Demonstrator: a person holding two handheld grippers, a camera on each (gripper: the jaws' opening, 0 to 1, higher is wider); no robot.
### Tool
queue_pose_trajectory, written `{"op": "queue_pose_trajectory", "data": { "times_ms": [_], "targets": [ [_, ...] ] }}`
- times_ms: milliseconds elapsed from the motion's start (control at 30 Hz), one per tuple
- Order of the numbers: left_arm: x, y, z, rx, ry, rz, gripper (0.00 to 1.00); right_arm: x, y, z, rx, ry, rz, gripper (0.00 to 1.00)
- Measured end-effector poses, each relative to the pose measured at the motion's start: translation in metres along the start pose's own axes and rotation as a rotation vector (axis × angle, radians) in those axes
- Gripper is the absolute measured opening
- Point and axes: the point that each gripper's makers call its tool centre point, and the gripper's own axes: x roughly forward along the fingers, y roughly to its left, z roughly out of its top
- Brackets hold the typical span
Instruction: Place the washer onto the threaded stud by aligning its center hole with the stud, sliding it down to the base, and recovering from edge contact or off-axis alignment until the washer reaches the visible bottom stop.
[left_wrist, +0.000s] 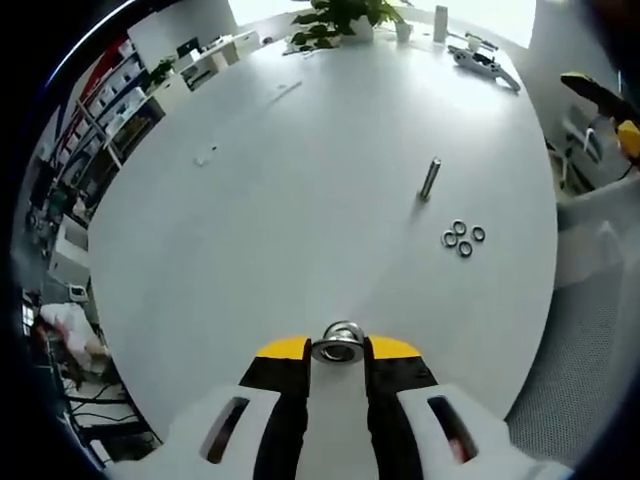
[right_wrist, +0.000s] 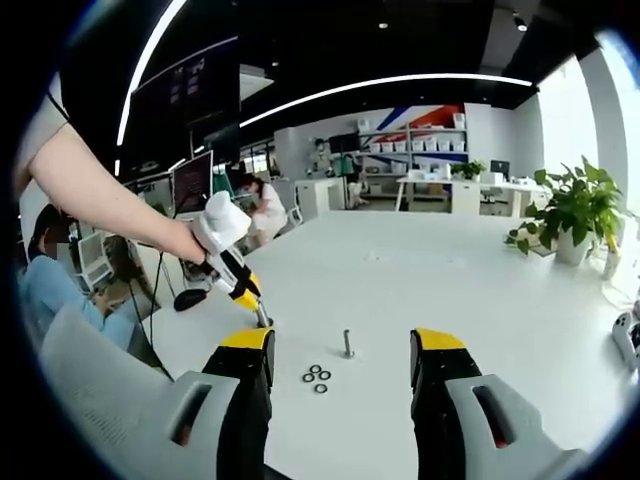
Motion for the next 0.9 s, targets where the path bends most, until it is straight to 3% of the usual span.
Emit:
{"op": "queue_pose_trajectory", "data": {
  "times_ms": [200,433,800,900],
  "targets": [
    [-0.007,0.001,0.005,0.003,-0.028,0.006,0.18,0.0,-0.001,0.0,0.003,0.001,-0.002,0.58],
    [-0.019,0.008,-0.005,-0.015,-0.039,0.029,0.14,0.0,0.001,0.001,0.0,-0.003,0.001,0.58],
    [-0.012,0.005,-0.008,-0.036,-0.023,0.02,0.04,-0.001,0.0,0.001,-0.002,-0.003,-0.002,0.58],
    [-0.007,0.003,-0.01,-0.002,-0.004,0.031,0.01,-0.001,0.0,0.001,0.0,-0.003,-0.004,0.58]
  ]
}}
